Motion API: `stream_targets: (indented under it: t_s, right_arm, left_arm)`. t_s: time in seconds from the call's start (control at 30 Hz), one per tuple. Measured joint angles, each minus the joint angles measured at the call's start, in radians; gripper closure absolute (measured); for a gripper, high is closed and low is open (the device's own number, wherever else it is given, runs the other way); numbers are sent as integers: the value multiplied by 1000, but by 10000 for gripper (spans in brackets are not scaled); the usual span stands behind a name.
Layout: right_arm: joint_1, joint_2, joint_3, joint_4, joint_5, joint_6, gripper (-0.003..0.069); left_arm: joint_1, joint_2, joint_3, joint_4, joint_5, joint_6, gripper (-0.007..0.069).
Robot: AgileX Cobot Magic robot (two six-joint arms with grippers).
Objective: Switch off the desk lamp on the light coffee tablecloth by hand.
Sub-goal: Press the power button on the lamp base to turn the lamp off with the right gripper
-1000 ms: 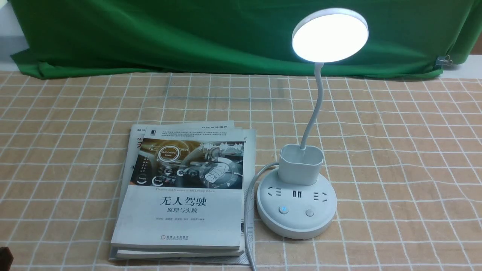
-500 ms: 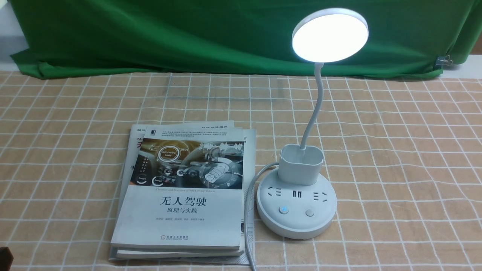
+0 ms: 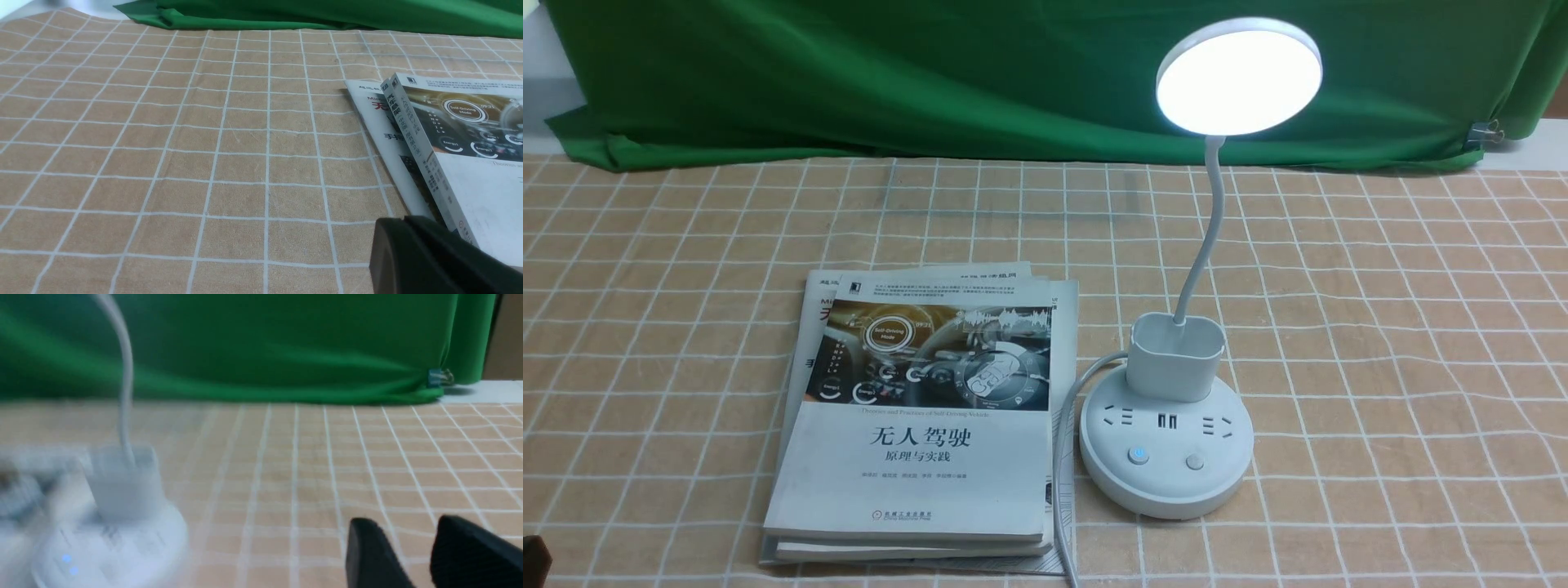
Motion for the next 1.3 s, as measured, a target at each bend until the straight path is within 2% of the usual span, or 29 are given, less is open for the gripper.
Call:
stream_targets:
  t_s: [0.23, 0.37, 0.47, 0.53, 0.63, 0.77, 0.8, 0.83, 0.9, 1.0, 1.13, 1.27, 1.3]
  right_arm:
    - [0, 0, 0, 31, -225, 442, 417]
    - [0, 0, 0, 32, -279, 518, 426]
    - [0, 5, -13, 33, -206, 541, 482]
    - [3, 46, -72, 34, -77, 516, 538]
    - [34, 160, -245, 34, 128, 387, 608]
    - [94, 394, -502, 34, 468, 231, 613]
    - [97, 407, -514, 34, 487, 225, 613]
    - [115, 501, -593, 34, 611, 188, 612]
    - [133, 641, -685, 34, 758, 136, 612]
    - [144, 801, -755, 38, 836, 79, 611]
    - [158, 972, -800, 69, 851, 32, 611]
    - [237, 1141, -835, 93, 827, 18, 611]
    - [295, 1203, -855, 95, 813, 24, 611]
  left_arm:
    - [0, 0, 0, 0, 0, 0, 620]
    - [0, 0, 0, 0, 0, 0, 620]
    - [0, 0, 0, 0, 0, 0, 620]
    - [0, 0, 0, 0, 0, 0, 620]
    - [0, 0, 0, 0, 0, 0, 620]
    - [0, 0, 0, 0, 0, 0, 620]
    - [0, 0, 0, 0, 0, 0, 620]
    - [0, 0, 0, 0, 0, 0, 620]
    - [0, 0, 0, 0, 0, 0, 620]
    - [0, 0, 0, 0, 0, 0, 620]
    - [0, 0, 0, 0, 0, 0, 620]
    - [0, 0, 0, 0, 0, 0, 620]
    - [0, 0, 0, 0, 0, 0, 620]
